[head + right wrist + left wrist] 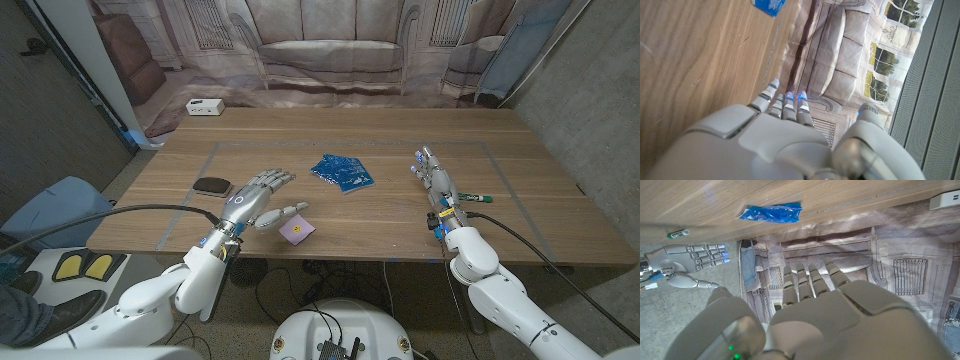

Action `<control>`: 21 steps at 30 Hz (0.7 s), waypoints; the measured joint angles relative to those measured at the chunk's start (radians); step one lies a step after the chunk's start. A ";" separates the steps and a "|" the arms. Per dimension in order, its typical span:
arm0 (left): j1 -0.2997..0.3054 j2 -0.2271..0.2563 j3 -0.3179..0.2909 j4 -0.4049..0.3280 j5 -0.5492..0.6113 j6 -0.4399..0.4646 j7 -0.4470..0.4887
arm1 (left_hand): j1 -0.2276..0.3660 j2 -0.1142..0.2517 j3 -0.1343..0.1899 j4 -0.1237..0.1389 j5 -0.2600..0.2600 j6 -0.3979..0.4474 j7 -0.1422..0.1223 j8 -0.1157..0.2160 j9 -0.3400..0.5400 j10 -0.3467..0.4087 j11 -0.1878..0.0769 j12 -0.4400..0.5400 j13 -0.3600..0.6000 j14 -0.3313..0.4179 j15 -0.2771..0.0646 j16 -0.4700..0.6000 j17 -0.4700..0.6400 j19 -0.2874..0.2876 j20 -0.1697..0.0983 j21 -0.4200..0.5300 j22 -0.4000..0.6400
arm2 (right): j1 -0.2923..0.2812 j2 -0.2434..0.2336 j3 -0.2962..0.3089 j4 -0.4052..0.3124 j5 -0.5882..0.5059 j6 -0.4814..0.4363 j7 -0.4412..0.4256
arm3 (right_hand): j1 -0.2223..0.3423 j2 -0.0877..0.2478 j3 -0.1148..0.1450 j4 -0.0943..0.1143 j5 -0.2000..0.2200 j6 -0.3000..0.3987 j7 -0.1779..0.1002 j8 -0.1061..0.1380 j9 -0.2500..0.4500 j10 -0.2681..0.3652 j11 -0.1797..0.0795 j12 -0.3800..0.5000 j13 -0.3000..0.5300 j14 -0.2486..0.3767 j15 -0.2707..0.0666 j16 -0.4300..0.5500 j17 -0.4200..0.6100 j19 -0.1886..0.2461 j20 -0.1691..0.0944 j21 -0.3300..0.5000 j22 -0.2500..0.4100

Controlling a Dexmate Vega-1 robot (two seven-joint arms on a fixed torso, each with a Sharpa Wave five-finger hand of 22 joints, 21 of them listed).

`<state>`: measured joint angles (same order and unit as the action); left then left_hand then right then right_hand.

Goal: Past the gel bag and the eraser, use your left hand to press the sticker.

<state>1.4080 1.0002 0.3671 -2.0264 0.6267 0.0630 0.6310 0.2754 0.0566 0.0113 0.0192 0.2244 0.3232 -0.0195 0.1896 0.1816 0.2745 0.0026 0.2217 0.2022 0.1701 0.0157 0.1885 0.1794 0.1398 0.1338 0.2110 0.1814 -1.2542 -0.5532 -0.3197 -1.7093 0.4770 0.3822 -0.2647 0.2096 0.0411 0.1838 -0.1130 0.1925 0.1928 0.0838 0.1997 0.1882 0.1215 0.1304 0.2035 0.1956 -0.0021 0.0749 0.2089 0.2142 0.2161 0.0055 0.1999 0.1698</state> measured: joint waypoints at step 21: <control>0.009 -0.036 -0.084 0.011 -0.142 -0.087 -0.049 | 0.000 0.000 0.000 0.000 -0.008 0.010 0.026 0.000 0.000 0.004 0.017 0.000 0.000 0.006 0.012 0.000 0.000 0.004 0.004 0.000 0.000 | -0.001 -0.001 0.001 0.001 -0.003 0.011 0.012 | 0.000 0.000 0.000 0.000 0.000 0.006 0.006 0.000 0.000 0.005 0.005 0.000 0.000 0.004 0.004 0.000 0.000 0.006 -0.006 0.000 0.000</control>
<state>1.4173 0.9643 0.2830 -2.0153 0.4849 -0.0242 0.5817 0.2754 0.0566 0.0113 0.0192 0.2167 0.3333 0.0062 0.1896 0.1816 0.2787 0.0199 0.2218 0.2021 0.1765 0.0279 0.1885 0.1793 0.1434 0.1374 0.2110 0.1815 -1.2554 -0.5537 -0.3182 -1.7083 0.4745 0.3937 -0.2523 0.2096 0.0411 0.1838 -0.1130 0.1925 0.1983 0.0893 0.1997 0.1881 0.1269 0.1358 0.2035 0.1956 0.0018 0.0787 0.2089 0.2142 0.2218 -0.0001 0.2000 0.1698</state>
